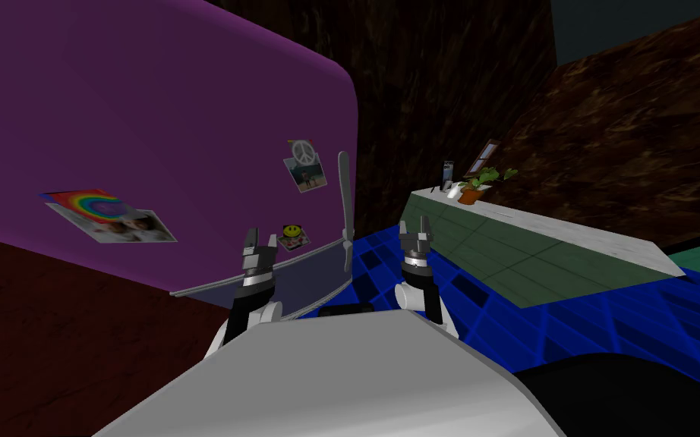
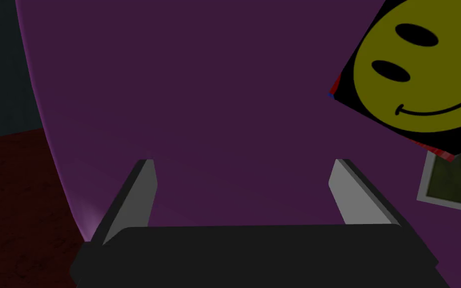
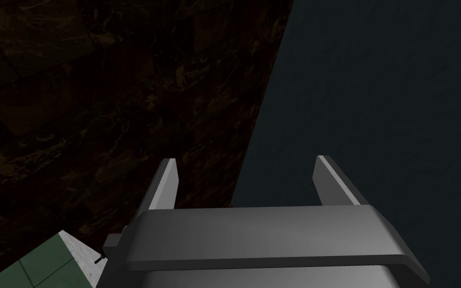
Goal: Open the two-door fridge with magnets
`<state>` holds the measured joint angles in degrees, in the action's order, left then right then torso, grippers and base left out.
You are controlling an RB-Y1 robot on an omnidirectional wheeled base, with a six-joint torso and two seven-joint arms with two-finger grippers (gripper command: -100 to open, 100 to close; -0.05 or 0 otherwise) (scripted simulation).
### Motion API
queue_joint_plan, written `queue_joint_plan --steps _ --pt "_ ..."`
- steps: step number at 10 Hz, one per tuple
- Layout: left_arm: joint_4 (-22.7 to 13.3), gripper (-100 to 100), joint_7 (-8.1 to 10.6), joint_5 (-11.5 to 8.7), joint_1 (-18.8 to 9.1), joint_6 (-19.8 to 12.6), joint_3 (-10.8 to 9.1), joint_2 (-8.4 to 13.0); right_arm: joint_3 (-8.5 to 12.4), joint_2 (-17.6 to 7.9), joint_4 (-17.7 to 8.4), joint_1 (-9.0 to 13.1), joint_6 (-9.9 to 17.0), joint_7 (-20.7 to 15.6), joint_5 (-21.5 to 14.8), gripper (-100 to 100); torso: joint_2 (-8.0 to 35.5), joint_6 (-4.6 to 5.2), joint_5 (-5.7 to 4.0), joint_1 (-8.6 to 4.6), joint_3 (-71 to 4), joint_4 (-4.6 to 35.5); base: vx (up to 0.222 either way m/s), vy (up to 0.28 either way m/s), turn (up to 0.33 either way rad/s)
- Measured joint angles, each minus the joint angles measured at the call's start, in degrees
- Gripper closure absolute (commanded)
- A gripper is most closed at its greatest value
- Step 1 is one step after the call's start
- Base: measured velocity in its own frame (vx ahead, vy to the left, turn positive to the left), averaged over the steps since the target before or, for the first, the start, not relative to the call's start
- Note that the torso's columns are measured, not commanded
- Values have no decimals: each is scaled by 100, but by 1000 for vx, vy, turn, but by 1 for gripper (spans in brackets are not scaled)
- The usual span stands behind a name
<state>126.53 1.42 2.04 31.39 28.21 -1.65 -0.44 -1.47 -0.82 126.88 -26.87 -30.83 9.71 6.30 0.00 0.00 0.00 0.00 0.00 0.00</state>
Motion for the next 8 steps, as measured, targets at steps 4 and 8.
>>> queue_joint_plan --steps 4,8 --pt "1 0 0 0 0 0 0 0 0 0 1 0 0 0 0 0 1422 0 0 0 -2850 1424 0 0 0" --pt "2 0 0 0 0 1 0 0 0 0 2 0 -1 0 0 0 3116 0 0 0 -6227 3114 0 0 0"
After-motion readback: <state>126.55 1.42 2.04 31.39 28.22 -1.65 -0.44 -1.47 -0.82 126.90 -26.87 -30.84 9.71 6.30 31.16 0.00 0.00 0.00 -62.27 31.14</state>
